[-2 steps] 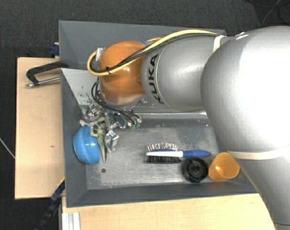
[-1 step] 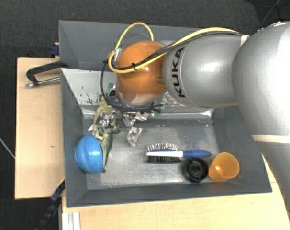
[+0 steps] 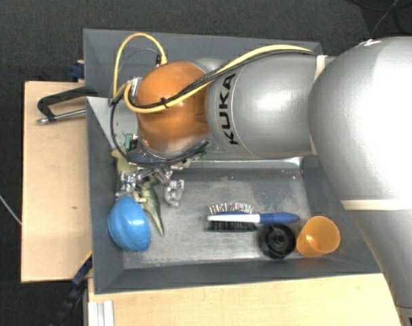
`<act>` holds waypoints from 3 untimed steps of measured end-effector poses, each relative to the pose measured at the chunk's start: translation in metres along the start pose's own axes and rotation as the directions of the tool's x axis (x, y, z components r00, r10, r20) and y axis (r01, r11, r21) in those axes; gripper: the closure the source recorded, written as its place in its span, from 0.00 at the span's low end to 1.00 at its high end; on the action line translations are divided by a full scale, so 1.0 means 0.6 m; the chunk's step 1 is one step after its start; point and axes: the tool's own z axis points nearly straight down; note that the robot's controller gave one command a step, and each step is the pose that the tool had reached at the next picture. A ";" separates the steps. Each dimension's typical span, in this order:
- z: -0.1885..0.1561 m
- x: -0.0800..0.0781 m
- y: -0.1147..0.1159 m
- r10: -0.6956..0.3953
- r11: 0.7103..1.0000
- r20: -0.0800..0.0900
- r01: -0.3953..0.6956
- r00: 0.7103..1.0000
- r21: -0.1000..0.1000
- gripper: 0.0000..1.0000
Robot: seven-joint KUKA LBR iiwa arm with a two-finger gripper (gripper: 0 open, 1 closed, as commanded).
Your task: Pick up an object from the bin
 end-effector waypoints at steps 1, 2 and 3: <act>-0.003 -0.003 -0.001 0.004 1.000 -0.001 -0.004 1.000 -0.002 0.00; -0.005 -0.007 -0.003 0.008 1.000 -0.001 -0.008 1.000 -0.002 0.00; -0.006 -0.006 -0.003 0.009 1.000 -0.002 -0.009 1.000 -0.003 1.00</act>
Offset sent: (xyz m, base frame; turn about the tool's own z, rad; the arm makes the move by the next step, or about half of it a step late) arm 0.0000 0.0000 0.0000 0.0000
